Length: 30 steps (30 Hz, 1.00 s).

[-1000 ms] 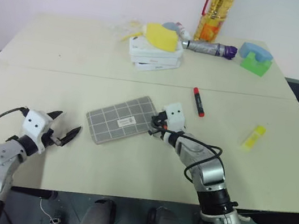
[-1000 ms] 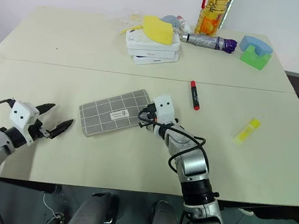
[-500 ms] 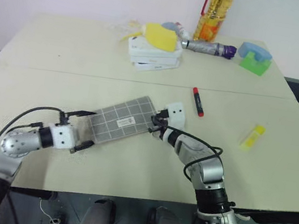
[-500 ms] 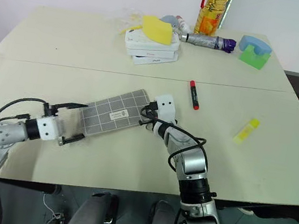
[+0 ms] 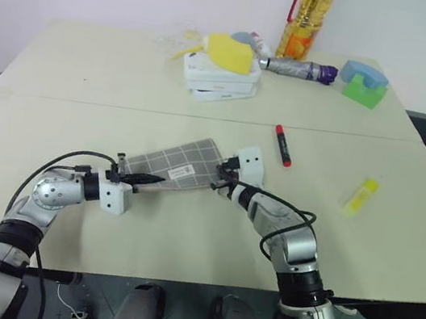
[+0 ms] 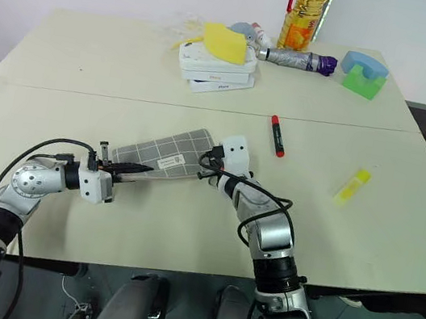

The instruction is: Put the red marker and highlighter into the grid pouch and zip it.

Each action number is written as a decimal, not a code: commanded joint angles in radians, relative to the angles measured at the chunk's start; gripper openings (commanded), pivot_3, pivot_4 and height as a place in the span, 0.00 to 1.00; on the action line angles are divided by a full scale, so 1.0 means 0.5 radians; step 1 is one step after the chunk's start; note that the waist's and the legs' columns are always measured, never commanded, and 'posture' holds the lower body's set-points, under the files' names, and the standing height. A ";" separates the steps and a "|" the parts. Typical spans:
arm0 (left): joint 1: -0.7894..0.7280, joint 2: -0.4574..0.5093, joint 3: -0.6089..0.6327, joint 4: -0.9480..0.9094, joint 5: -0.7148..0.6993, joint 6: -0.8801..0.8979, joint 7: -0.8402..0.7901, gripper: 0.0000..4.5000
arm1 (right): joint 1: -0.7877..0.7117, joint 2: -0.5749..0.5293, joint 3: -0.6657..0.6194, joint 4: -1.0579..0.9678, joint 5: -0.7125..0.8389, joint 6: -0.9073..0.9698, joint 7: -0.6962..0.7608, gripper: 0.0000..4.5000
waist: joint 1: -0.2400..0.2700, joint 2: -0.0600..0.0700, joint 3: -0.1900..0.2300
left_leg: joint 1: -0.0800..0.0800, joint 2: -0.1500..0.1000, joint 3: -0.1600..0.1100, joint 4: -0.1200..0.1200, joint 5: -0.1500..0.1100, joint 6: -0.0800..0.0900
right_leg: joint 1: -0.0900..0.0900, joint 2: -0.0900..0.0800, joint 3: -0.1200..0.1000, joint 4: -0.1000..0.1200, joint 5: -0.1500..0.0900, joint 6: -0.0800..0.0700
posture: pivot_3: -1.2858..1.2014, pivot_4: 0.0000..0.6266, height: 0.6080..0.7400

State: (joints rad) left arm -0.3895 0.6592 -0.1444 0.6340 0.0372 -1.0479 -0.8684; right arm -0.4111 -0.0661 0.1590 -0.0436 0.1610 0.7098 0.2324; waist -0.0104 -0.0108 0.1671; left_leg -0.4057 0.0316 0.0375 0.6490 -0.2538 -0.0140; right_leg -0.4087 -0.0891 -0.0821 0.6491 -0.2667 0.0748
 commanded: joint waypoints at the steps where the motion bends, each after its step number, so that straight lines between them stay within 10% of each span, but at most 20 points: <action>1: 0.040 -0.065 0.009 -0.068 -0.238 0.284 -0.055 0.01 | 0.006 -0.044 -0.112 -0.087 0.026 -0.089 0.015 0.00 | 0.003 0.000 0.000 | 0.000 0.000 0.000 0.000 0.000 0.000 | 0.000 0.000 0.000 0.000 0.000 0.000 | 0.52 0.24 1.00; 4: 0.109 -0.107 0.038 -0.277 -0.415 0.568 -0.090 0.00 | 0.000 -0.156 -0.165 -0.201 0.037 -0.091 0.070 0.18 | 0.002 0.000 0.001 | -0.002 0.000 -0.002 0.001 0.000 0.000 | -0.001 -0.001 0.000 -0.001 0.000 0.000 | 0.52 0.24 1.00; 11: 0.219 -0.188 0.105 -0.664 -0.545 0.999 -0.007 0.00 | 0.129 -0.596 -0.312 -0.555 0.049 -0.005 0.263 0.98 | 0.001 0.001 0.002 | -0.004 0.000 -0.003 0.001 0.000 0.000 | -0.003 0.001 0.001 -0.001 0.000 0.000 | 0.52 0.24 1.00; 27: 0.268 -0.326 0.098 -0.929 -0.520 1.180 0.022 0.00 | 0.183 -0.519 -0.239 -0.618 0.135 0.078 0.264 1.00 | 0.006 0.001 0.002 | -0.003 0.000 -0.004 0.001 0.000 0.001 | -0.002 0.003 0.001 -0.002 0.000 0.000 | 0.52 0.24 1.00; 30: 0.267 -0.338 0.096 -0.927 -0.514 1.176 0.017 0.00 | 0.161 -0.498 -0.226 -0.593 0.127 0.069 0.253 0.82 | 0.005 0.001 0.002 | -0.003 0.000 -0.004 0.001 -0.001 0.001 | -0.002 0.003 0.001 -0.002 0.000 0.000 | 0.52 0.24 1.00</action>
State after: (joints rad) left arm -0.2488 0.4946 -0.1031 0.2094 -0.2178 -0.4501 -0.8559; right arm -0.3168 -0.3249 0.0525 -0.3316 0.2195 0.7578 0.3651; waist -0.0077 -0.0105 0.1683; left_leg -0.4073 0.0316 0.0356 0.6495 -0.2541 -0.0135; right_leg -0.4099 -0.0875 -0.0816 0.6479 -0.2667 0.0746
